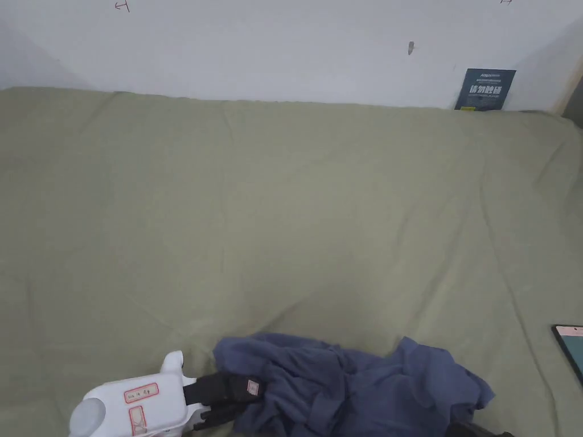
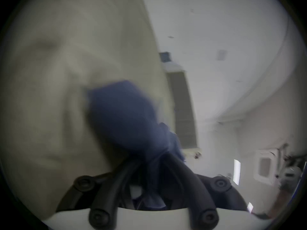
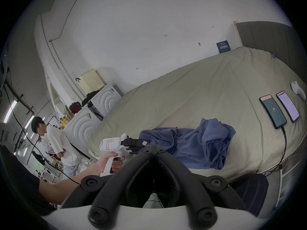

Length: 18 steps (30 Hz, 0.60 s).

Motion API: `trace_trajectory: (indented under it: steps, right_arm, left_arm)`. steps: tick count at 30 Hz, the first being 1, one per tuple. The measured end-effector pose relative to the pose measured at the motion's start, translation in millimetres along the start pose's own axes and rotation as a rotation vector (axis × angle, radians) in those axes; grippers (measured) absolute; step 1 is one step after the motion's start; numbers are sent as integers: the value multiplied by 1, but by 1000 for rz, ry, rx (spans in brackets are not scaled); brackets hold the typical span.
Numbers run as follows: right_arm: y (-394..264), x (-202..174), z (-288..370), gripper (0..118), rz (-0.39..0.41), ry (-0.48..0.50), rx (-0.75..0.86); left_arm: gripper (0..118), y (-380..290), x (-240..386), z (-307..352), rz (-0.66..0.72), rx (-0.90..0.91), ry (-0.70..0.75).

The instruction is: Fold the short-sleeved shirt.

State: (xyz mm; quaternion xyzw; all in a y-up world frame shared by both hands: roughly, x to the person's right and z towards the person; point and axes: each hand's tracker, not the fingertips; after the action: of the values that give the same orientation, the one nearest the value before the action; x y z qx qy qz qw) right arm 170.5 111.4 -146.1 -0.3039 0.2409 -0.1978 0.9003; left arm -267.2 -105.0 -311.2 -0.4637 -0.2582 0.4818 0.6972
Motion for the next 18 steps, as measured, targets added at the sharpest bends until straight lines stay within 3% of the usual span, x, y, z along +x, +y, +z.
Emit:
trace_trajectory:
  steps: [2, 7, 10, 14, 18]
  right_arm:
    - [1, -1, 1, 0, 16, -14, -5]
    - [1, 3, 4, 0, 13, -21, -6]
    - [1, 6, 8, 0, 4, -15, 7]
    - [-2, 10, 7, 0, -2, -16, 5]
    - [-5, 14, 3, 0, -16, -7, -2]
  left_arm:
    - [10, -8, 3, 1, 38, 39, -70]
    - [10, -1, 30, 46, -88, 140, 83]
    - [10, 14, 33, 92, -100, 200, 100]
    - [10, 10, 87, 142, -302, 280, 409]
    - [10, 21, 111, 161, -369, 315, 511]
